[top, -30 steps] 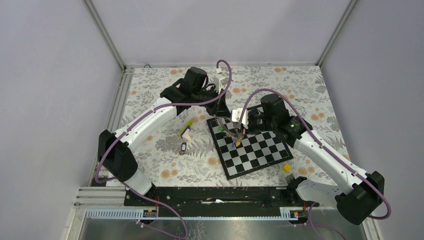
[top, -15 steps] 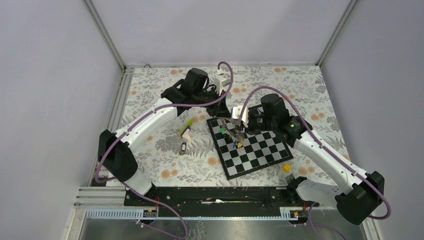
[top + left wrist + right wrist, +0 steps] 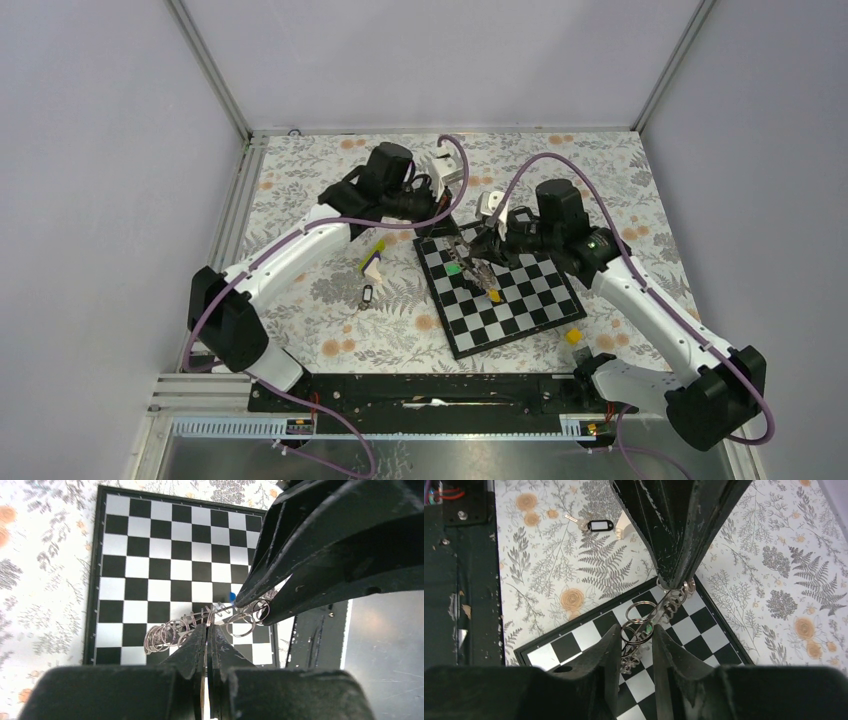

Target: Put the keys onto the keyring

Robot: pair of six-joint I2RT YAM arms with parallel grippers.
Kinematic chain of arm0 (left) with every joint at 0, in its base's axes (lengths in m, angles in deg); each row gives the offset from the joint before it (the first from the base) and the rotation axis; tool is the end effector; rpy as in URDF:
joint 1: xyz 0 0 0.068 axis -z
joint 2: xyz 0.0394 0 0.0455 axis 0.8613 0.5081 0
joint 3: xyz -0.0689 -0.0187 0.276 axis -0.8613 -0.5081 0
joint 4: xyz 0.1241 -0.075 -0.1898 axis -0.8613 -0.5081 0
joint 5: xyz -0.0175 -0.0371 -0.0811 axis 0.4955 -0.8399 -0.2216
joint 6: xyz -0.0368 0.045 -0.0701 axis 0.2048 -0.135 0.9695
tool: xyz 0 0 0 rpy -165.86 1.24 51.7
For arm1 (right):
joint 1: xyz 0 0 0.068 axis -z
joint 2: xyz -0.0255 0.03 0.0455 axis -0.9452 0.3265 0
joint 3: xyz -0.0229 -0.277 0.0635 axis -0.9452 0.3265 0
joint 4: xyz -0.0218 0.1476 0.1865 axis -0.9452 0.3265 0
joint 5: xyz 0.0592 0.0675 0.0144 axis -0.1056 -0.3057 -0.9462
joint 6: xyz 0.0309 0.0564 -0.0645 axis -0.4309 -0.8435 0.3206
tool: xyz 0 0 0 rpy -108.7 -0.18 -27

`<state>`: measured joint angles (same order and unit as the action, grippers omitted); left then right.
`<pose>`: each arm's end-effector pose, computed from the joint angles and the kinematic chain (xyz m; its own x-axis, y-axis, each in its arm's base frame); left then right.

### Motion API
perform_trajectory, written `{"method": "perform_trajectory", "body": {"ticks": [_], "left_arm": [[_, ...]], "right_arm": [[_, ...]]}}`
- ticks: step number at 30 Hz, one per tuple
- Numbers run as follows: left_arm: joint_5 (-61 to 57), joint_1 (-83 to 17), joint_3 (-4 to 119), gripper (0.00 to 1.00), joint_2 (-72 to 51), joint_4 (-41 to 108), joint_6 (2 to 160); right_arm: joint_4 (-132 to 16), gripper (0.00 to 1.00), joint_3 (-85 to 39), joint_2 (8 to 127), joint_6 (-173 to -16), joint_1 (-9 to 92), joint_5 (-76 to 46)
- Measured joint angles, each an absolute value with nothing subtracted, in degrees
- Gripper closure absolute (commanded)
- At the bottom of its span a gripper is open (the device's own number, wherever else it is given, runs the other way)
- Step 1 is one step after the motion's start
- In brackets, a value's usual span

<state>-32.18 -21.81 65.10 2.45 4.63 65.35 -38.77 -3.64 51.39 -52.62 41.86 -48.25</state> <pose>0.2480 -0.2554 0.3361 -0.3922 0.3775 -0.8388 0.9112 0.2845 -0.2980 0.1916 0.1674 0.3275 0.1657 -0.4055 -0.8989 -0.9487 0.1833 -0.2576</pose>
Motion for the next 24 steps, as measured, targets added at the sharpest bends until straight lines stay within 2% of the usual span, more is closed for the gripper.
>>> {"method": "perform_trajectory", "body": {"ticks": [19, 24], "left_arm": [[-31.3, -21.6, 64.2, 1.0, 1.3, 7.1, 58.0], [-30.2, -21.6, 63.4, 0.89, 1.3, 7.4, 56.2]], "right_arm": [[-53.4, 0.86, 1.5, 55.4, -69.6, 44.9, -58.2], [-57.2, 0.89, 3.2, 56.1, -73.6, 45.8, -59.5]]}}
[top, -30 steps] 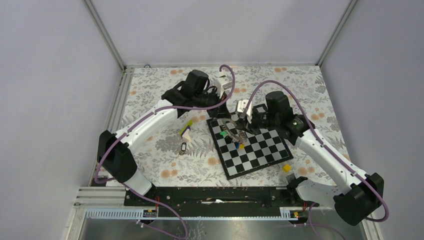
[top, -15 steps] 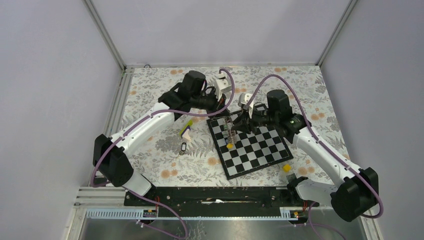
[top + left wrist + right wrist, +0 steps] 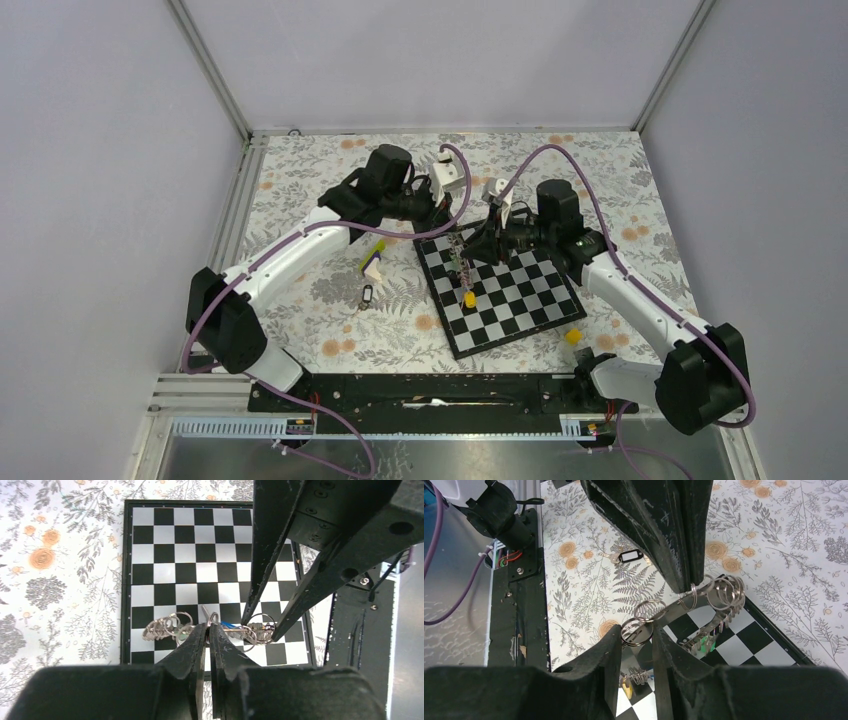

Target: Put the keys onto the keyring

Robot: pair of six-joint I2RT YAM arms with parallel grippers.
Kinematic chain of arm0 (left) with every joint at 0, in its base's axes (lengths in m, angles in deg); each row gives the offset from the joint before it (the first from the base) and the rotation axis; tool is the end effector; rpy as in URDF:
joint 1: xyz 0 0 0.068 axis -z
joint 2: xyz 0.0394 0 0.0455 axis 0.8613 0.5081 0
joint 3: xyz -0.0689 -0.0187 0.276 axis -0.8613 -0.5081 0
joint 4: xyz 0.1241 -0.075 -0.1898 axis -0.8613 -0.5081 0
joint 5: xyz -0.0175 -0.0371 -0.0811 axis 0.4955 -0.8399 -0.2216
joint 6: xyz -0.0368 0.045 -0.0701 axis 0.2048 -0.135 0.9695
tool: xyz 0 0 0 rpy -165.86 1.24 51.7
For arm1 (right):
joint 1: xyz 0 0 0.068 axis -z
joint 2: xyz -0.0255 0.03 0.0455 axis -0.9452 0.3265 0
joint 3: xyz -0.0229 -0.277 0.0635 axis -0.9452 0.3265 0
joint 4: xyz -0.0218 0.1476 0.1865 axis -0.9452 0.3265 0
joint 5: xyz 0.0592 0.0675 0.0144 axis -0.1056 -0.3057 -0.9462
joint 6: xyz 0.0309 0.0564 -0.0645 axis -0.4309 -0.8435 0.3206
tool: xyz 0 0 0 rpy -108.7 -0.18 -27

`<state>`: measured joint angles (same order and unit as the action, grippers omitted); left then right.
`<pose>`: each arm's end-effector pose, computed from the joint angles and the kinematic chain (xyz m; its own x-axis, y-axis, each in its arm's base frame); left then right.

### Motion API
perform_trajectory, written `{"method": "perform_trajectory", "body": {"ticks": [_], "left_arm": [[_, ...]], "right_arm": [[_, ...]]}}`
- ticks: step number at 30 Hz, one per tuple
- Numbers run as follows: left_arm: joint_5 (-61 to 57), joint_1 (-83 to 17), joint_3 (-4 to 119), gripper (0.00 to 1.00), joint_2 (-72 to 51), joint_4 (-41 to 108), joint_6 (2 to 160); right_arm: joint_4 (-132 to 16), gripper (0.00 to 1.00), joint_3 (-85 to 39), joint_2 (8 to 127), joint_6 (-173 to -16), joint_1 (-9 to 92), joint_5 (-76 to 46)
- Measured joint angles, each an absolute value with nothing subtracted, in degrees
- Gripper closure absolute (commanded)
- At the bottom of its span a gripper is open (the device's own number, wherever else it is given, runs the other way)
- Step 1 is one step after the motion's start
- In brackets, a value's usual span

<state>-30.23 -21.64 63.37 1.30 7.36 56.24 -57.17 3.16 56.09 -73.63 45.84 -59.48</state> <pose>0.2478 -0.2538 0.3369 -0.2168 0.4052 -0.8882 0.9619 0.2442 -0.1234 0.2142 0.1712 0.3095 -0.0902 -0.2069 -0.9742 -0.9780 0.2030 0.0475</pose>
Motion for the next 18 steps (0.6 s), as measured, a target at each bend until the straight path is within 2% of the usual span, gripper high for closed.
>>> {"method": "perform_trajectory", "body": {"ticks": [8, 11, 18], "left_arm": [[-27.2, -21.6, 63.4, 0.56, 1.3, 8.5, 52.0], [-25.9, -21.6, 63.4, 0.51, 1.3, 8.6, 50.5], [-25.2, -21.7, 62.2, 0.46, 0.0, 8.1, 45.5]], "right_arm": [[-61.3, 0.95, 5.9, 56.2, -78.7, 46.8, -61.3], [-62.6, 0.97, 6.9, 56.2, -80.4, 47.3, -61.6], [-66.9, 1.0, 7.5, 56.7, -84.6, 48.3, -62.7]]}}
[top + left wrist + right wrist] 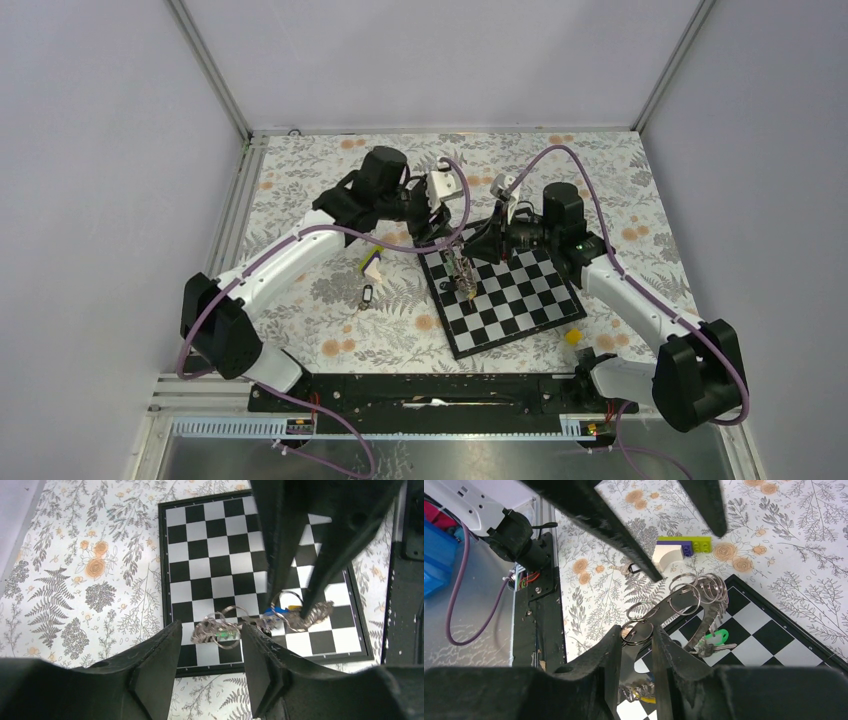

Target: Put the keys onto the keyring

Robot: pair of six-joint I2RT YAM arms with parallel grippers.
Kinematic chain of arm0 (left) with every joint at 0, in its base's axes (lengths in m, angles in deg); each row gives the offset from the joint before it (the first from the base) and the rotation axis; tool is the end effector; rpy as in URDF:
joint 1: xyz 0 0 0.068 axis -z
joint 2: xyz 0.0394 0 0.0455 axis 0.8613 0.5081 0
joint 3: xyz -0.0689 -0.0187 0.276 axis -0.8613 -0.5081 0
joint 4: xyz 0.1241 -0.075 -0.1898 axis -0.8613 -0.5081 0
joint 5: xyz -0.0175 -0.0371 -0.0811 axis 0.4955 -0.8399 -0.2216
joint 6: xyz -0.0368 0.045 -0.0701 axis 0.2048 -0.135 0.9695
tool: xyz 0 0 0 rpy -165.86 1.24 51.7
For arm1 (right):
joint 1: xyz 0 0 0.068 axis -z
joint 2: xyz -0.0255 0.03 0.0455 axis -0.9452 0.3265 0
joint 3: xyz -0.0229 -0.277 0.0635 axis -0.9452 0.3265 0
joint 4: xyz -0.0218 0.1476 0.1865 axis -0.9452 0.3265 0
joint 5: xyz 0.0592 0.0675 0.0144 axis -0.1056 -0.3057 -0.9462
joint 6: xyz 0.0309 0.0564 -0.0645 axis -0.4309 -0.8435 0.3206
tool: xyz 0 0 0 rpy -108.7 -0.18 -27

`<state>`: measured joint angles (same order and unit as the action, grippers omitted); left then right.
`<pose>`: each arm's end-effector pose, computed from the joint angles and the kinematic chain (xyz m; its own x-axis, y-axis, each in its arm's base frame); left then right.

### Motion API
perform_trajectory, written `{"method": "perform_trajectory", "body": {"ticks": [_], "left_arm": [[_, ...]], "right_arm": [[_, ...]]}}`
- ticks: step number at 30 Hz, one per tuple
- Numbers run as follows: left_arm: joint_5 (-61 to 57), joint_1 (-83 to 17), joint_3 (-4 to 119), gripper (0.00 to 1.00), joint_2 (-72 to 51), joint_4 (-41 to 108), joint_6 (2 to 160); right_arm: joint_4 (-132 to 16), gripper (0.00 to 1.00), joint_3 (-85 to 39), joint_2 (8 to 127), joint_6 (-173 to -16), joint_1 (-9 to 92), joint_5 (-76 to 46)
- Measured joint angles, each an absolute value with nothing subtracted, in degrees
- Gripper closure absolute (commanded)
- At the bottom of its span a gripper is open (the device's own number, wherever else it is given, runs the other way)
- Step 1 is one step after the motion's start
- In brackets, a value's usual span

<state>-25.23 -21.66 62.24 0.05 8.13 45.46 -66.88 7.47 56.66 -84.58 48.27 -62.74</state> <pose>0.2503 -0.2481 0.3367 -0.0298 0.4663 -0.8841 0.9680 0.2341 0.0909 0.2201 0.1645 0.3021 -0.2058 -0.1187 -0.9714 -0.9600 0.2172 0.1768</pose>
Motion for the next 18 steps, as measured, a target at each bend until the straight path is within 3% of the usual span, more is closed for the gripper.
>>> {"method": "perform_trajectory", "body": {"ticks": [18], "left_arm": [[-34.9, -21.6, 58.7, 0.41, -3.2, 0.9, 24.2]], "right_arm": [[-79.6, 1.0, 10.3, 61.5, -100.6, 50.8, -65.8]]}}
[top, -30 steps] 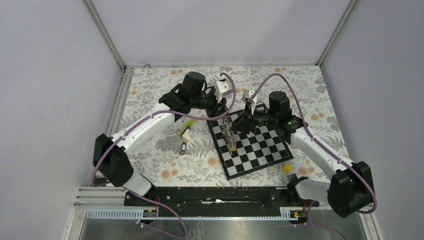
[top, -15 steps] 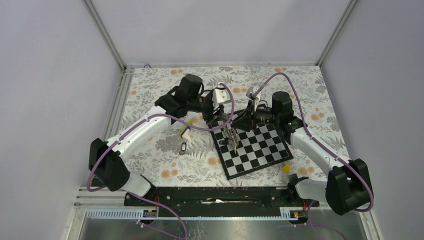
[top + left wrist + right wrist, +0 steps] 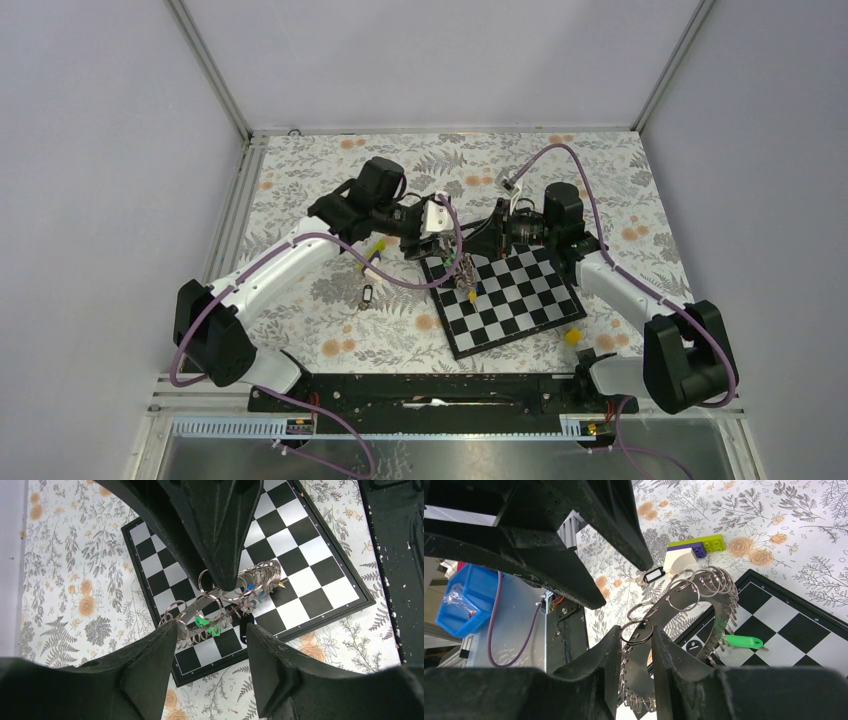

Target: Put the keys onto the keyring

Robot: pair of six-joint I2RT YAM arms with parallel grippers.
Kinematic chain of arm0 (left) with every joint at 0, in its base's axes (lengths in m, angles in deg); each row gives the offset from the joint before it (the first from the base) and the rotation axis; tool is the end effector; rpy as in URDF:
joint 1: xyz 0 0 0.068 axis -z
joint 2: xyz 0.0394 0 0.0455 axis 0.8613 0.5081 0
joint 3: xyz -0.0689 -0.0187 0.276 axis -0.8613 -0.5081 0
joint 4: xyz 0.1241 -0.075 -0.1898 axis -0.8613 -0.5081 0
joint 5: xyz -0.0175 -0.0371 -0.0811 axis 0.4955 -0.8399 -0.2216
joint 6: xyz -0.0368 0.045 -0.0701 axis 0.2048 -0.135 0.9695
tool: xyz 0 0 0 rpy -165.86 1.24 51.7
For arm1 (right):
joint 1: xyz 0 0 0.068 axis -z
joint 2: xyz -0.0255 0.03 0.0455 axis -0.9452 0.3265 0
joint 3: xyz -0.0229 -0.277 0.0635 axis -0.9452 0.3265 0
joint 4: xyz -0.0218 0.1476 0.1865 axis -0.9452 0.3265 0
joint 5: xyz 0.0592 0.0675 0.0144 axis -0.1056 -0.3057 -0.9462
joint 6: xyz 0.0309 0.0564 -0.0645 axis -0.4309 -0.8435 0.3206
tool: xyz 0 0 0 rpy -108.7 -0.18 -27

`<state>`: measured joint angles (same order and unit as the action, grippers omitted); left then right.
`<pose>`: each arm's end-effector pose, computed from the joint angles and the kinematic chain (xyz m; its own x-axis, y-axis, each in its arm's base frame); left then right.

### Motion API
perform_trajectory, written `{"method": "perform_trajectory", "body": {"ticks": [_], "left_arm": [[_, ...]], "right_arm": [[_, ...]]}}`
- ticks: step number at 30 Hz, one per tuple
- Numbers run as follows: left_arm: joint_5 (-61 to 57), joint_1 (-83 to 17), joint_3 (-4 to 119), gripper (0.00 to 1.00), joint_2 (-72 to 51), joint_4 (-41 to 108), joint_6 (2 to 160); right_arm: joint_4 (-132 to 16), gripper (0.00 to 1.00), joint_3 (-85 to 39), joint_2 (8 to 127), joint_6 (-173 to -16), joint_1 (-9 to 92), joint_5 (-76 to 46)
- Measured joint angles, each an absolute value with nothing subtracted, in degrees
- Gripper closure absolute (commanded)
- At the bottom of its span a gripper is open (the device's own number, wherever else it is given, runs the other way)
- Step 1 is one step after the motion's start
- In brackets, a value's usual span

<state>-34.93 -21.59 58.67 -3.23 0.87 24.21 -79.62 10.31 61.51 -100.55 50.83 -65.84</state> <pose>0.2171 -0.2369 0.3241 0.2571 0.4805 -0.8385 0.9650 -0.0812 0.2493 0.2397 0.1616 0.2904 -0.3918 -0.0180 -0.9199 -0.8997 0.2165 0.3790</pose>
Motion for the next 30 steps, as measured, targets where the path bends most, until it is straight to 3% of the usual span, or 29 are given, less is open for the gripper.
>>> {"method": "perform_trajectory", "body": {"ticks": [6, 21, 30], "left_arm": [[-35.2, -20.3, 58.6, 0.5, -3.2, 2.1, 23.5], [-26.3, -16.7, 53.2, 0.58, -3.2, 13.6, 31.4], [-23.3, -16.2, 53.2, 0.68, -3.2, 16.6, 34.9]], "right_arm": [[-82.6, 1.0, 10.5, 62.4, -104.2, 51.4, -66.7], [-86.5, 1.0, 10.6, 64.2, -109.5, 52.6, -67.2], [-87.4, 1.0, 10.6, 64.3, -110.3, 52.8, -67.2]]}}
